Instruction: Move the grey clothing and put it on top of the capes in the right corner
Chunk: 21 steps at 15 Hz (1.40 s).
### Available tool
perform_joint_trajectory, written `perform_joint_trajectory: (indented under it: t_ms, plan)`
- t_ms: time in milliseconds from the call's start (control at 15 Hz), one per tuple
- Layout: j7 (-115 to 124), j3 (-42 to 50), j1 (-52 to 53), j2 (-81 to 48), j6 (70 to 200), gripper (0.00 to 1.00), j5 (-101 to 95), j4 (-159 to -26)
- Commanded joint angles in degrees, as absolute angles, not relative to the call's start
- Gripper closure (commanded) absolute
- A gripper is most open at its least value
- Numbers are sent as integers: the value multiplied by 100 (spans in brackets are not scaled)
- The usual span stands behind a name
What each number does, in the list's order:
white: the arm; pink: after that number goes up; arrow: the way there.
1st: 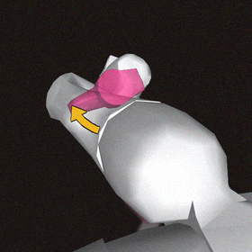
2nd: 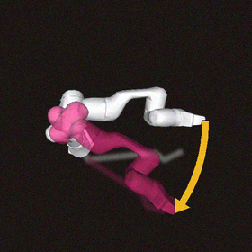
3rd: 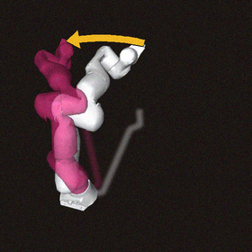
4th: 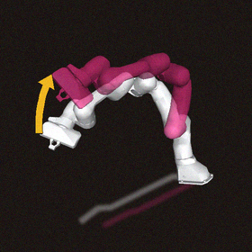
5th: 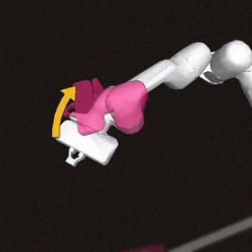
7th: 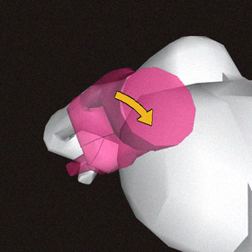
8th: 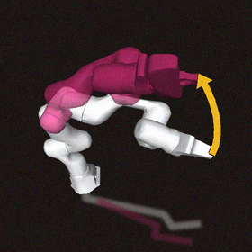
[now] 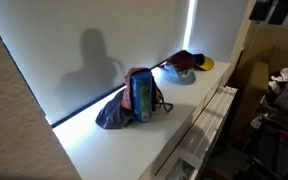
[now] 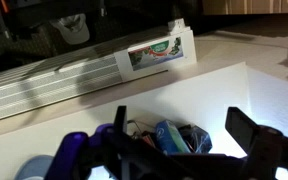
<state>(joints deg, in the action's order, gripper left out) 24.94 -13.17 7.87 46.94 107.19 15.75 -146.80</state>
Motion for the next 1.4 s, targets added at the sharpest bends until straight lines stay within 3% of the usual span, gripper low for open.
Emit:
perform_joint_trajectory:
  t_ms: [0, 467, 1133, 1333]
  plan:
    - [2445, -1374, 703, 4704, 10688, 0, 1622, -14663]
    - [2588, -1358, 649, 4518, 10925, 0, 1800, -14541]
    - [4014, -1817, -180, 1883, 15889, 0, 2223, -14106]
    - [3535, -1047, 402, 1397, 14985, 0, 2692, -13809]
